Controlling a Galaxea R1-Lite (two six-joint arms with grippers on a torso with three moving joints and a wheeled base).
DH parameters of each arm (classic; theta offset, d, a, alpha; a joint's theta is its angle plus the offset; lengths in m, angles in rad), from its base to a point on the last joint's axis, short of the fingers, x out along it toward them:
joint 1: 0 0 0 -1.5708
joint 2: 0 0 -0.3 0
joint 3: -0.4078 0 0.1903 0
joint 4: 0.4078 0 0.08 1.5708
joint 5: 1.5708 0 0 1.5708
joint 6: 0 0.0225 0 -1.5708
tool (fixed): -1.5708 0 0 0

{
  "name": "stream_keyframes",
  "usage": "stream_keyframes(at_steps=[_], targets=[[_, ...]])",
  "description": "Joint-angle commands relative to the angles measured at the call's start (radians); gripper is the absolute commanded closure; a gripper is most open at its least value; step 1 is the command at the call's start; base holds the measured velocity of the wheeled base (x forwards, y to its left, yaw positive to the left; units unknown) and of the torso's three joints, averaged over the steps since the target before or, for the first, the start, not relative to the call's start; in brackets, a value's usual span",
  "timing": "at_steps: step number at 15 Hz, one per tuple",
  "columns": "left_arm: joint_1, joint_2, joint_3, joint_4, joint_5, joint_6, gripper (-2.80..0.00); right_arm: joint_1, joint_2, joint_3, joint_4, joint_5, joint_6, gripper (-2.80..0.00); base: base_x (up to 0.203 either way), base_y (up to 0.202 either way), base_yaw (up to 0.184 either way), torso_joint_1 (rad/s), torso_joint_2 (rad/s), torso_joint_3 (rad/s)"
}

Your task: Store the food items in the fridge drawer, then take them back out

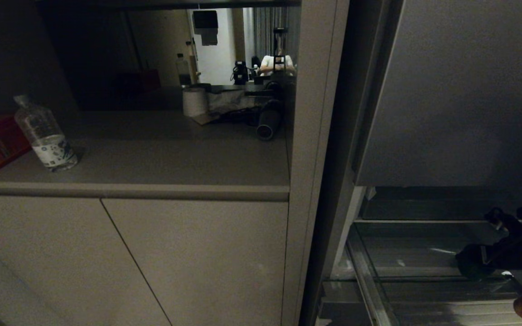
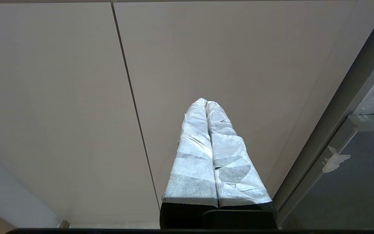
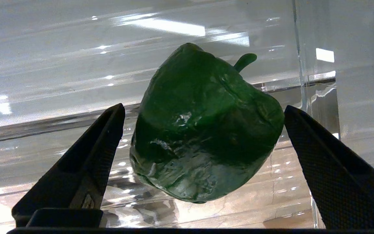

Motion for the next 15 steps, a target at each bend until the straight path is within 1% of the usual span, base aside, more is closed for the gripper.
stream_keyframes(at_steps=[1, 2, 3, 10, 15], targets=[[0.0, 0.001, 0.0, 0.0, 0.0, 0.0, 0.0, 0.001, 0.007, -0.003, -0.003, 0.001, -0.003, -2.8, 0.0, 0.0, 0.0, 0.0, 0.0, 0.0], [0.0, 0.001, 0.0, -0.001, 0.0, 0.0, 0.0, 0.001, 0.007, -0.003, -0.003, 0.001, -0.006, -2.8, 0.0, 0.0, 0.0, 0.0, 0.0, 0.0], [0.0, 0.001, 0.0, 0.0, 0.0, 0.0, 0.0, 0.001, 0.009, -0.003, -0.003, 0.001, -0.007, 0.0, 0.0, 0.0, 0.0, 0.0, 0.0, 0.0], [0.0, 0.001, 0.0, 0.0, 0.0, 0.0, 0.0, 0.001, -0.011, 0.015, 0.002, 0.001, -0.021, 0.0, 0.0, 0.0, 0.0, 0.0, 0.0, 0.0], [0.0, 0.001, 0.0, 0.0, 0.0, 0.0, 0.0, 0.0, -0.157, 0.125, 0.003, 0.0, -0.02, 0.0, 0.0, 0.0, 0.0, 0.0, 0.0, 0.0]])
